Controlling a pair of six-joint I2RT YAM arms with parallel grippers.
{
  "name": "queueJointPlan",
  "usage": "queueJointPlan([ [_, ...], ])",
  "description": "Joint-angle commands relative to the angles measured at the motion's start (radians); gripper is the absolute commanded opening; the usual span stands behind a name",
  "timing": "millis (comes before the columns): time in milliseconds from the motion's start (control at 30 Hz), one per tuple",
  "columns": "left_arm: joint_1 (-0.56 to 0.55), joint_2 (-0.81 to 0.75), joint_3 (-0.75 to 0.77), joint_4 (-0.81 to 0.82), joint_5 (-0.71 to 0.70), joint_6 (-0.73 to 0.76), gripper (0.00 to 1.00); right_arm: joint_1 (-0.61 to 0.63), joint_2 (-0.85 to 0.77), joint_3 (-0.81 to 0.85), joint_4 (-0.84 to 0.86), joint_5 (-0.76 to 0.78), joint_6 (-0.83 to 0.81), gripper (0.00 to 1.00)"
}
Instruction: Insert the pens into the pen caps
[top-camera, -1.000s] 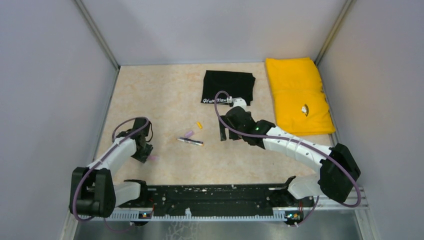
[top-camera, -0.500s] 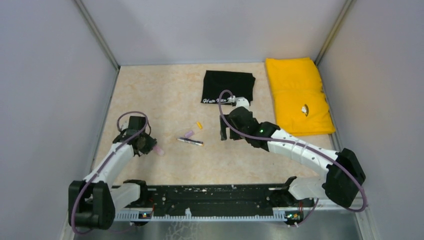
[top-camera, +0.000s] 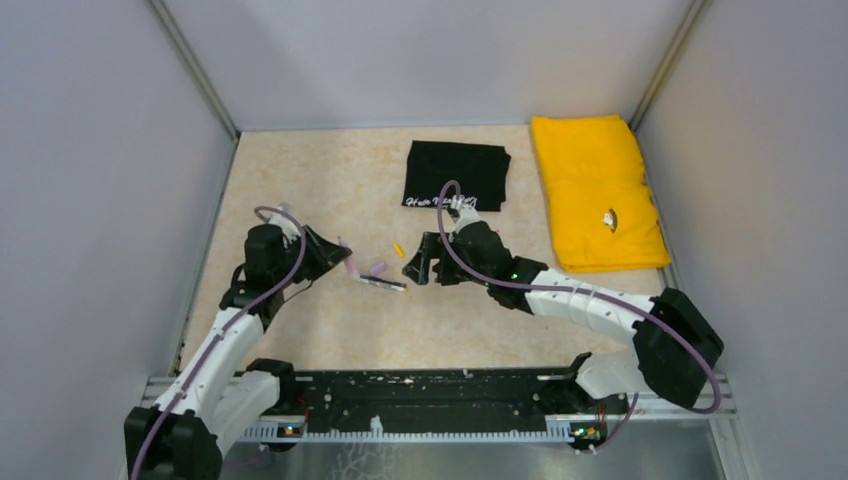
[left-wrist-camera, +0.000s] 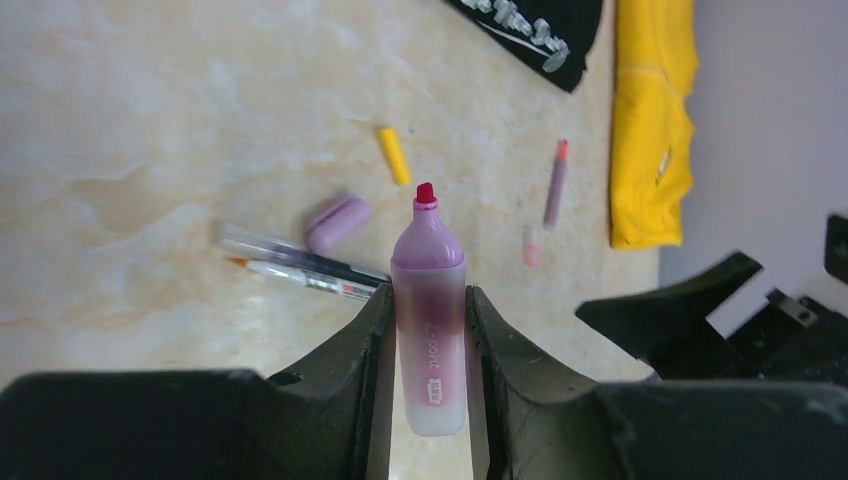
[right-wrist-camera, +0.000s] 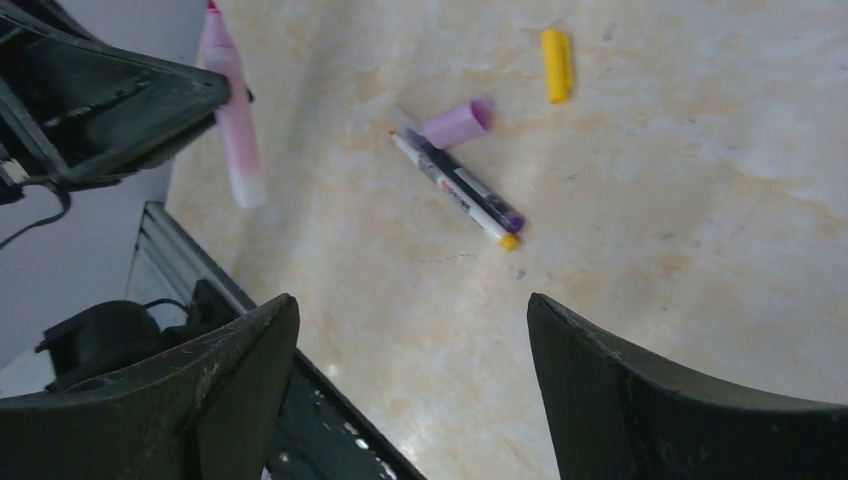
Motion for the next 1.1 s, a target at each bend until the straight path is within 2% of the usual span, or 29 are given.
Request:
queueJointPlan([
  [0,-0.114,0.029,0.005,0.139,0.088,-0.024,0.23,0.043,0.053,0.028,0.261,-0.082,0.041,0.83],
  [100,-0.226,0.067,0.038,0.142,0.033,-0.036,0.23,0.059,0.086,0.039,0.313,-0.059,0.038,0.8],
  [167,-0.262,0.089,0.051,0.165,0.025,-0.051,0.23,0.063,0.107,0.045,0.345,-0.057,0.029,0.78],
  [400,-0.276,0.104,0.044,0.203,0.032,-0.07,0.23,0.081,0.165,0.076,0.362,-0.069,0.004,0.67],
  [667,-0.276,0.122,0.044,0.216,0.041,-0.073,0.22,0.112,0.24,0.122,0.347,-0.079,-0.023,0.6],
  [900,-0.276,0.115,0.039,0.217,0.046,-0.075,0.23,0.113,0.294,0.154,0.341,-0.08,-0.027,0.39],
  [1000,-0.276,0.109,0.038,0.22,0.053,-0.081,0.27,0.113,0.295,0.158,0.346,-0.084,-0.033,0.27],
  [1067,-0.276,0.102,0.036,0.223,0.059,-0.081,0.35,0.113,0.287,0.155,0.35,-0.083,-0.037,0.17],
])
